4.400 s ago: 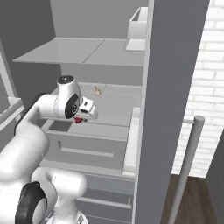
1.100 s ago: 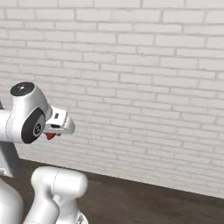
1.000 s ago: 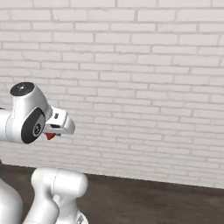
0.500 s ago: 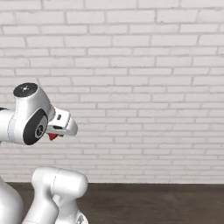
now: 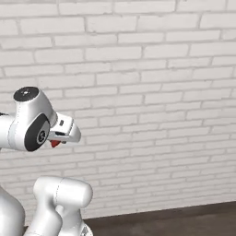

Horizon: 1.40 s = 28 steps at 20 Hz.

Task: Take the strawberry from the fridge and place it on top of the pancake, located on the dining counter.

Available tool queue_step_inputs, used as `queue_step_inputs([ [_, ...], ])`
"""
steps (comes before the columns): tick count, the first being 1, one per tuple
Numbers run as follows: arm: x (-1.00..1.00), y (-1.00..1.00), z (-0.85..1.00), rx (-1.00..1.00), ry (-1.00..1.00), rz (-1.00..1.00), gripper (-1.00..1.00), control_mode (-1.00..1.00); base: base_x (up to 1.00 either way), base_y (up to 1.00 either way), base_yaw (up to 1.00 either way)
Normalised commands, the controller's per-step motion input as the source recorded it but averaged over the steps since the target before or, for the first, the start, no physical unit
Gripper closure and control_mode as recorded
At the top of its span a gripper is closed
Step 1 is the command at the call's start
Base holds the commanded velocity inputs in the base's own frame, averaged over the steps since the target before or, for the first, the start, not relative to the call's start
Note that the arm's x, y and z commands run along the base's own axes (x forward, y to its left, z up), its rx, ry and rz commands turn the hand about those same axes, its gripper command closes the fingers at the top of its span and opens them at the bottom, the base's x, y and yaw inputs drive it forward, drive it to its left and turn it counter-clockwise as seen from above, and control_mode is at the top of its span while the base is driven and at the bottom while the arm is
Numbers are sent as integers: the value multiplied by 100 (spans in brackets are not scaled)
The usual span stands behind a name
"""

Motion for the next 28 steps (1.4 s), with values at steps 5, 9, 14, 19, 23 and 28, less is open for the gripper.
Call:
queue_step_inputs([
  [5, 0, 0, 0, 0, 0, 0, 100, 100, 40, -70, -71],
  [9, 0, 0, 0, 0, 0, 0, 100, 100, 9, -65, -83],
  [14, 0, 0, 0, 0, 0, 0, 100, 100, 7, -59, -84],
  [19, 0, 0, 0, 0, 0, 0, 100, 100, 23, -45, -81],
  [23, 0, 0, 0, 0, 0, 0, 100, 100, 28, -36, -81],
  [28, 0, 0, 0, 0, 0, 0, 100, 100, 37, -19, -80],
])
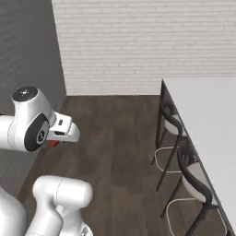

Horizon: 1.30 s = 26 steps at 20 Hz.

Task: Take the strawberry from the fridge and place it on top of the pancake, located on the dining counter.

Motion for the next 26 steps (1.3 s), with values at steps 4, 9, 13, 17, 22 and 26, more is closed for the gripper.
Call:
queue_step_inputs([
  [4, 0, 0, 0, 0, 0, 0, 100, 100, 20, -23, -85],
  [9, 0, 0, 0, 0, 0, 0, 100, 100, 3, -35, -90],
  [13, 0, 0, 0, 0, 0, 0, 100, 100, 3, -51, -88],
  [17, 0, 0, 0, 0, 0, 0, 100, 100, 1, -64, -85],
  [22, 0, 0, 0, 0, 0, 0, 100, 100, 4, -68, -81],
  [26, 0, 0, 0, 0, 0, 0, 100, 100, 49, -85, -59],
])
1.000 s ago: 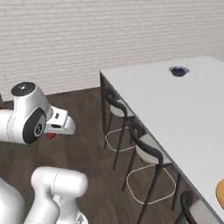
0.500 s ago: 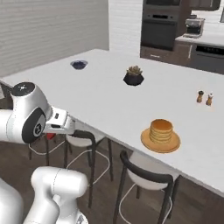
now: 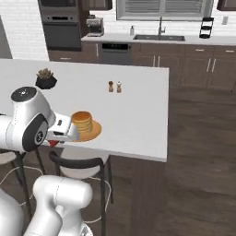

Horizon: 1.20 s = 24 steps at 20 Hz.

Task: Take the strawberry from the fridge and place it on top of the pancake, located on the dining counter.

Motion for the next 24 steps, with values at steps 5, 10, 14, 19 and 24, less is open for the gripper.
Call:
queue_step_inputs([
  [5, 0, 0, 0, 0, 0, 0, 100, 100, 40, 6, -17],
  [10, 0, 0, 0, 0, 0, 0, 100, 100, 38, 49, -6],
  [14, 0, 0, 0, 0, 0, 0, 100, 100, 34, 46, -5],
  [19, 0, 0, 0, 0, 0, 0, 100, 100, 23, 45, -1],
  [24, 0, 0, 0, 0, 0, 0, 100, 100, 26, 22, 0],
])
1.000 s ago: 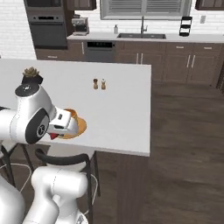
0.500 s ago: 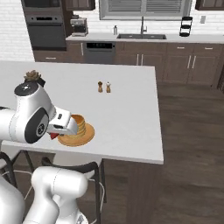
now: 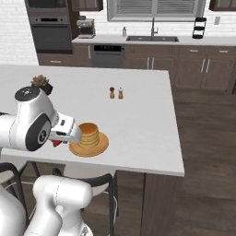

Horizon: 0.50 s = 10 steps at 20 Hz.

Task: Take the strawberry from the fridge and place it on top of the pancake, located on the dining counter.

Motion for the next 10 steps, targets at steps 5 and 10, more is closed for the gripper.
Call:
queue_step_inputs([
  [5, 0, 0, 0, 0, 0, 0, 100, 100, 37, 0, 4],
  [10, 0, 0, 0, 0, 0, 0, 100, 100, 44, 13, 4],
])
